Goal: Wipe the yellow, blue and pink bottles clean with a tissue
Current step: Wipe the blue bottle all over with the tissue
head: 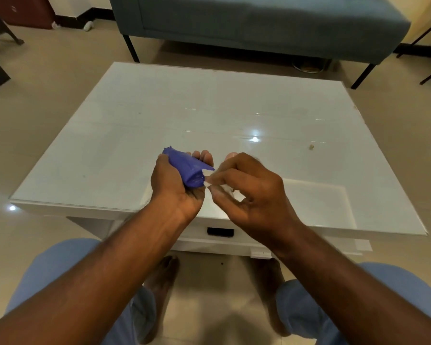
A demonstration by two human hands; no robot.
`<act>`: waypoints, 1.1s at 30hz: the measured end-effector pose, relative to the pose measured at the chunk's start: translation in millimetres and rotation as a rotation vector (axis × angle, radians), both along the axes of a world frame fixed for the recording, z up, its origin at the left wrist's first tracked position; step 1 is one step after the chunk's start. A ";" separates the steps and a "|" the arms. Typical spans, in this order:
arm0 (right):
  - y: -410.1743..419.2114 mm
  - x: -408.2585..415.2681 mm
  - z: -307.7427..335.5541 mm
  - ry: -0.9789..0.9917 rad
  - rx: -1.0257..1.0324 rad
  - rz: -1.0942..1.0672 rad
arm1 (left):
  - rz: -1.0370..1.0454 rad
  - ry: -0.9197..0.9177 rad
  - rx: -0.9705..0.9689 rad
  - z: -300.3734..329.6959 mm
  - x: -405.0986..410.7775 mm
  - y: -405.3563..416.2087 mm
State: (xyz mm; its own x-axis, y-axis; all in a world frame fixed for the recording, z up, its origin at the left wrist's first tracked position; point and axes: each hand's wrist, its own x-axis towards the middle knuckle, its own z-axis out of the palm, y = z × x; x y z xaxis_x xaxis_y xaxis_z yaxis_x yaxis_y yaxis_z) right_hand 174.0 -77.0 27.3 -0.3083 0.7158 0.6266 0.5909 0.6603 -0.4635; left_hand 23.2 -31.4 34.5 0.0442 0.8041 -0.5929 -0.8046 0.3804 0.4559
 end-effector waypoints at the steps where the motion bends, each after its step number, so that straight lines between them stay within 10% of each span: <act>1: -3.6 -4.6 0.1 -0.009 0.021 0.041 | -0.027 0.007 -0.001 0.8 4.1 -2.0; 33: 7.8 21.3 12.9 0.087 -0.230 0.196 | -0.305 0.090 -0.043 11.6 11.3 -12.3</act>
State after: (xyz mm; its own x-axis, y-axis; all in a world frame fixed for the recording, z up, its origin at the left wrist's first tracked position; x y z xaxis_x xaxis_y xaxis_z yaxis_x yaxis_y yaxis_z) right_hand 195.2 -69.2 40.1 -0.4064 0.7743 0.4852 0.4143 0.6294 -0.6574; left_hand 34.5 -43.7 46.1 0.2257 0.7360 -0.6382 -0.6075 0.6185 0.4984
